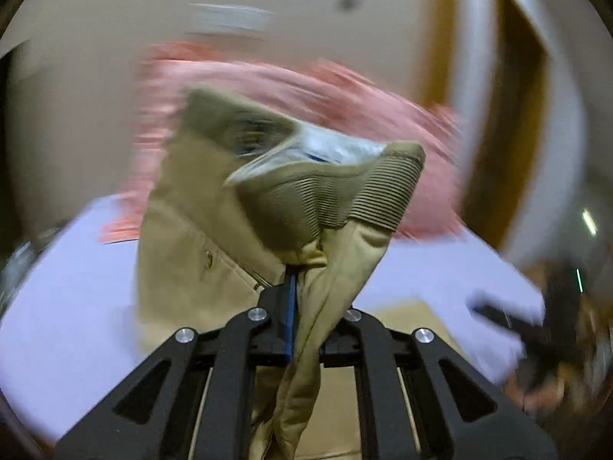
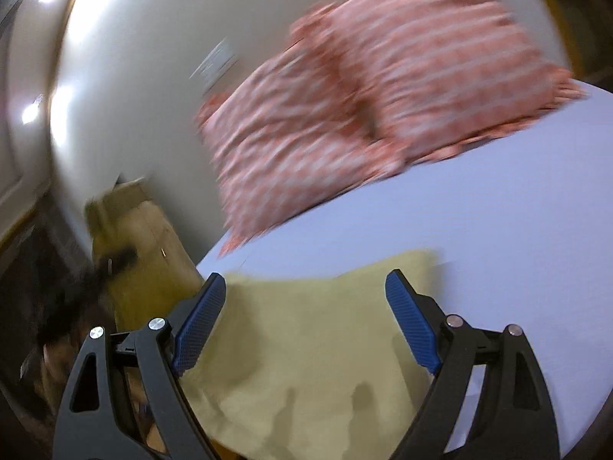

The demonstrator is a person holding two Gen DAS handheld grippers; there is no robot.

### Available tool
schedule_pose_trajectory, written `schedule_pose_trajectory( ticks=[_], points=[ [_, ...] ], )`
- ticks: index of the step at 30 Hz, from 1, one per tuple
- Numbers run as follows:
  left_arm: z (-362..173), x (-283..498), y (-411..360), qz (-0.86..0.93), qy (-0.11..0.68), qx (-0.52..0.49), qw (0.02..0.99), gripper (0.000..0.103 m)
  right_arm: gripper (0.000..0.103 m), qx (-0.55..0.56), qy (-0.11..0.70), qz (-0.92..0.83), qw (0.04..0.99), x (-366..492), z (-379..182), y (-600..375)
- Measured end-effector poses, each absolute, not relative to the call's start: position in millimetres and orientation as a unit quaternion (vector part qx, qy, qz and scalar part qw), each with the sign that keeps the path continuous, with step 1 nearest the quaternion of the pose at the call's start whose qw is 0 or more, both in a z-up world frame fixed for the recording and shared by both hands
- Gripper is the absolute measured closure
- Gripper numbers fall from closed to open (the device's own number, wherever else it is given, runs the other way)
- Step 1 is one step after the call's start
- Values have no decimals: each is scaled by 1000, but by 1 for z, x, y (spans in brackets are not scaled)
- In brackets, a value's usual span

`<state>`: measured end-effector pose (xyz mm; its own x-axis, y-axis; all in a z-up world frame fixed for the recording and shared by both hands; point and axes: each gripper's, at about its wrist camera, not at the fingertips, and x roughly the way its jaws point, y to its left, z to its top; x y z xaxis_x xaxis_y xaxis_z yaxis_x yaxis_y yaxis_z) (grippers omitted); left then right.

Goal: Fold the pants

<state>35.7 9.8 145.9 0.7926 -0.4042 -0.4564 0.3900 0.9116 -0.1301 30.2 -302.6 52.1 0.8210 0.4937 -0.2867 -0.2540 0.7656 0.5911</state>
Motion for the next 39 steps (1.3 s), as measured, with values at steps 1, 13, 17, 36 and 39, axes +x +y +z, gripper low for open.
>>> schedule_pose_trajectory(
  ticks=[1,13,17,36,39],
  points=[
    [131,35,-21,-247,261,11,933,96,16,292,215,184,913,28,51,-321],
    [28,-26,-116,-327,258,237,878,96,18,337,340,199,855,77,12,-343],
    [42,-31,-107,-357,280,196,869,93,36,298,396,203,844,96,-1,-316],
    [27,132,103,-247,488,-142,825,35,86,317,427,261,805,113,-19,-315],
    [20,145,109,-251,500,-182,808,80,89,350,428,276,786,117,-21,-320]
  ],
)
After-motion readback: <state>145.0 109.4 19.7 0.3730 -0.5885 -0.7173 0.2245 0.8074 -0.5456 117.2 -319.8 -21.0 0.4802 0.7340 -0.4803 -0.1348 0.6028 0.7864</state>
